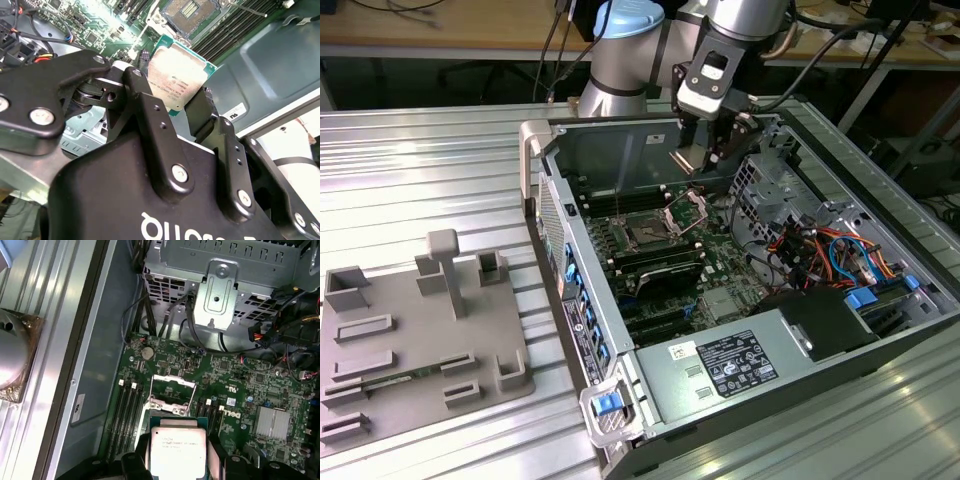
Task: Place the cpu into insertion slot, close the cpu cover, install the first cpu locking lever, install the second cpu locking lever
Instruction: 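Place the cpu into insertion slot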
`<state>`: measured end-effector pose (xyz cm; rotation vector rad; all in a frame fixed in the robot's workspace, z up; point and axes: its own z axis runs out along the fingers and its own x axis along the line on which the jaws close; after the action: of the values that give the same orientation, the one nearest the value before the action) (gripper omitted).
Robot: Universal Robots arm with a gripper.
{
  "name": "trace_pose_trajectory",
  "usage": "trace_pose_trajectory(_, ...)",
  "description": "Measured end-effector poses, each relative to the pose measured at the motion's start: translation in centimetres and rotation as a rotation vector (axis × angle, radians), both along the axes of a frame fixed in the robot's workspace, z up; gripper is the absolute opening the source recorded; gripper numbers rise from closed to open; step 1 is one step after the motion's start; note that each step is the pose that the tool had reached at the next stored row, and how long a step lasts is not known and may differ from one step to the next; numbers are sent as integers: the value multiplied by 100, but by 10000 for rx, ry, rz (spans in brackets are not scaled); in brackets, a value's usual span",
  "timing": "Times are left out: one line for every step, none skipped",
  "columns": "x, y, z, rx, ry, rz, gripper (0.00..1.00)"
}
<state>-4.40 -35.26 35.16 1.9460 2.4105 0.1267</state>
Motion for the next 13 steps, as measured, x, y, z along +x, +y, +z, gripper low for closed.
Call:
trace_pose_trajectory(0,0,0,0,-1,-55,55)
trace_pose_trajectory(0,0,0,1,-1,-75,55)
trace_pose_trajectory(0,0,0,0,0,-88,55)
trace_pose_trajectory(0,0,0,0,-1,-111,55)
trace_pose_trajectory(0,0,0,0,-1,-125,55)
trace_pose_trajectory(0,0,0,0,-1,-144,55)
trace_pose_trajectory(0,0,0,0,0,-161,55)
trace_pose_trajectory(0,0,0,0,-1,-177,55)
trace_pose_trajectory(0,0,0,0,0,-200,55)
trace_pose_trajectory(0,0,0,0,-1,-224,55)
trace_pose_trajectory(0,0,0,0,-1,-236,55)
trace_pose_trajectory(0,0,0,0,0,-241,55)
trace_pose_trajectory(0,0,0,0,-1,-242,55)
